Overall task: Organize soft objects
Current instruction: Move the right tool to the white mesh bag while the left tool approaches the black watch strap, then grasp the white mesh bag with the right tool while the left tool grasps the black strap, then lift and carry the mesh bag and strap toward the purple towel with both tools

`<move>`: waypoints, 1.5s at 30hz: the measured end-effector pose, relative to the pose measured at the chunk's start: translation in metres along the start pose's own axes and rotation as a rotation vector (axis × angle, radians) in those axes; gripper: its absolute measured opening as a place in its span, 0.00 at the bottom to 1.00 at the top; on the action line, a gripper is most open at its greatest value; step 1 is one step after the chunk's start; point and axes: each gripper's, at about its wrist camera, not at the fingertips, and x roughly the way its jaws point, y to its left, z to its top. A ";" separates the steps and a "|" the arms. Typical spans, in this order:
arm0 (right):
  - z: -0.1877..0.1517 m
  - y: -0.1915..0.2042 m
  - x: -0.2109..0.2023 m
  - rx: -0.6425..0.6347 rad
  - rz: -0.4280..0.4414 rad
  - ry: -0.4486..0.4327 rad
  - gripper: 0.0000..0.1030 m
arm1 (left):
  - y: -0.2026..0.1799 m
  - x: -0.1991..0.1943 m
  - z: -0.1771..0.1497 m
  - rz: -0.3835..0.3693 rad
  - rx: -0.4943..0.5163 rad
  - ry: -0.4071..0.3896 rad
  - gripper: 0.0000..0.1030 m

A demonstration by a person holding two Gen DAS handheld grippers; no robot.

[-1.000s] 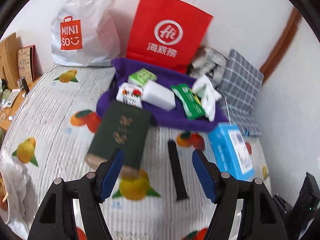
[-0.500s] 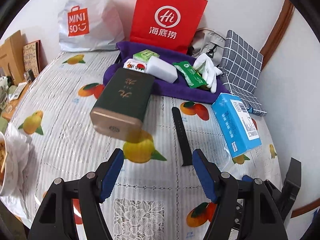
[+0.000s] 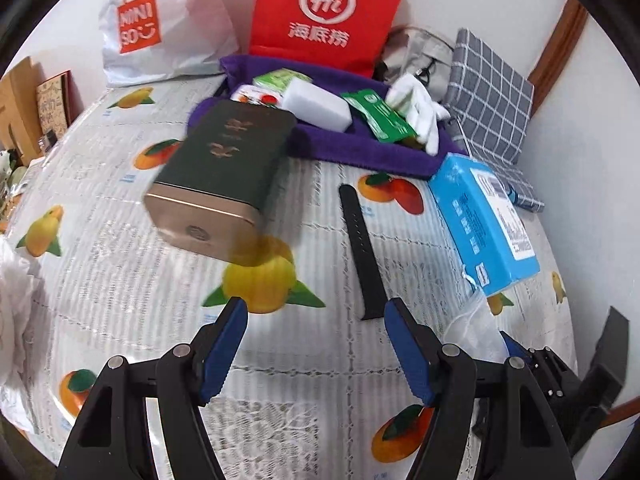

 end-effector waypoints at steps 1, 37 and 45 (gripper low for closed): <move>0.000 -0.002 -0.001 0.003 0.000 -0.004 0.49 | -0.004 0.004 0.000 -0.001 0.009 0.005 0.67; -0.025 -0.055 -0.017 0.172 0.059 -0.045 0.07 | -0.059 0.066 0.017 0.086 0.260 0.054 0.33; -0.023 -0.056 -0.015 0.186 0.059 -0.036 0.07 | -0.068 0.073 0.021 0.096 0.281 0.032 0.19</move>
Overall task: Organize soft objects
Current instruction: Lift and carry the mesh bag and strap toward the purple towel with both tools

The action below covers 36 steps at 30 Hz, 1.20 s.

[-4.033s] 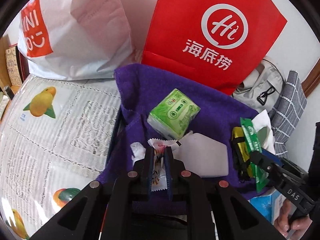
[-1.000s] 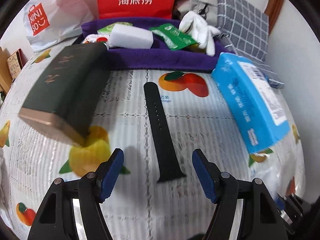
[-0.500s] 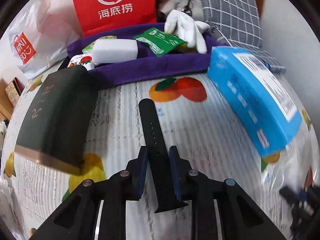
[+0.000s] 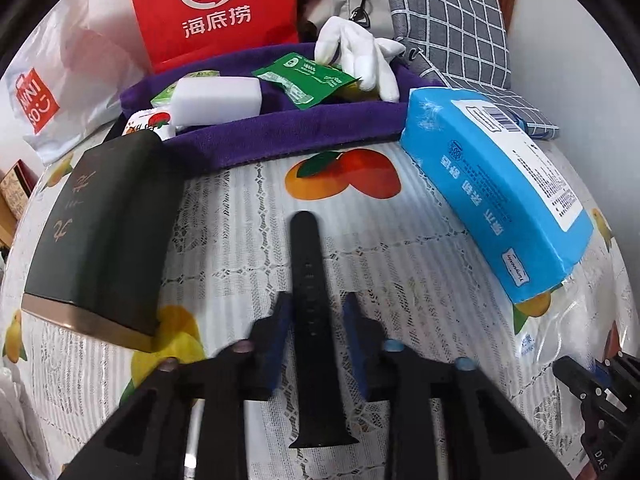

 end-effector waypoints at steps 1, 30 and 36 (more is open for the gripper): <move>0.000 0.001 0.000 0.002 -0.003 -0.001 0.07 | 0.000 0.000 0.000 0.000 0.000 -0.001 0.19; -0.005 0.031 -0.031 0.007 -0.042 0.005 0.06 | 0.020 -0.041 -0.048 -0.100 -0.050 0.013 0.19; -0.001 0.035 -0.044 0.014 -0.043 -0.019 0.06 | 0.026 -0.056 -0.054 -0.105 -0.070 -0.010 0.19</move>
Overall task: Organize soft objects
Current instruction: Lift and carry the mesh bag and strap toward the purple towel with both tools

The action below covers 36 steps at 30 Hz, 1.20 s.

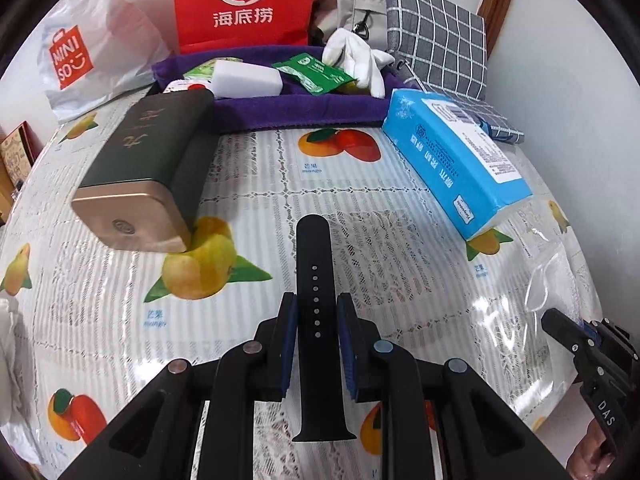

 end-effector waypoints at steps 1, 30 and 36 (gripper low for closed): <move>0.000 0.001 -0.002 0.000 -0.001 -0.005 0.06 | 0.002 -0.003 0.000 -0.001 -0.003 -0.005 0.19; 0.065 0.029 -0.065 -0.062 -0.029 -0.158 0.06 | 0.010 -0.077 0.035 0.007 -0.051 -0.144 0.19; 0.082 0.031 -0.070 -0.059 -0.024 -0.185 0.06 | 0.015 -0.085 0.048 0.018 -0.059 -0.164 0.19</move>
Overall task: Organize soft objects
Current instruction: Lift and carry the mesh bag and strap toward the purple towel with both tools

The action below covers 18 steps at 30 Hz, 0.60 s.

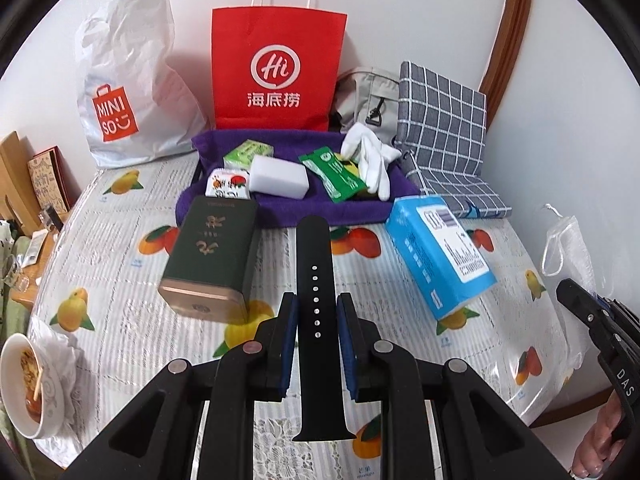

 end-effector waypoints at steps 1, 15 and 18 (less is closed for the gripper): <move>0.003 0.000 0.000 0.000 0.001 -0.004 0.06 | 0.001 0.000 0.003 0.002 -0.001 -0.003 0.19; 0.050 0.008 0.015 -0.004 0.029 -0.044 0.06 | 0.012 0.007 0.047 0.026 -0.012 -0.014 0.19; 0.058 0.009 0.021 -0.010 0.029 -0.050 0.06 | 0.015 0.010 0.056 0.025 -0.013 -0.015 0.19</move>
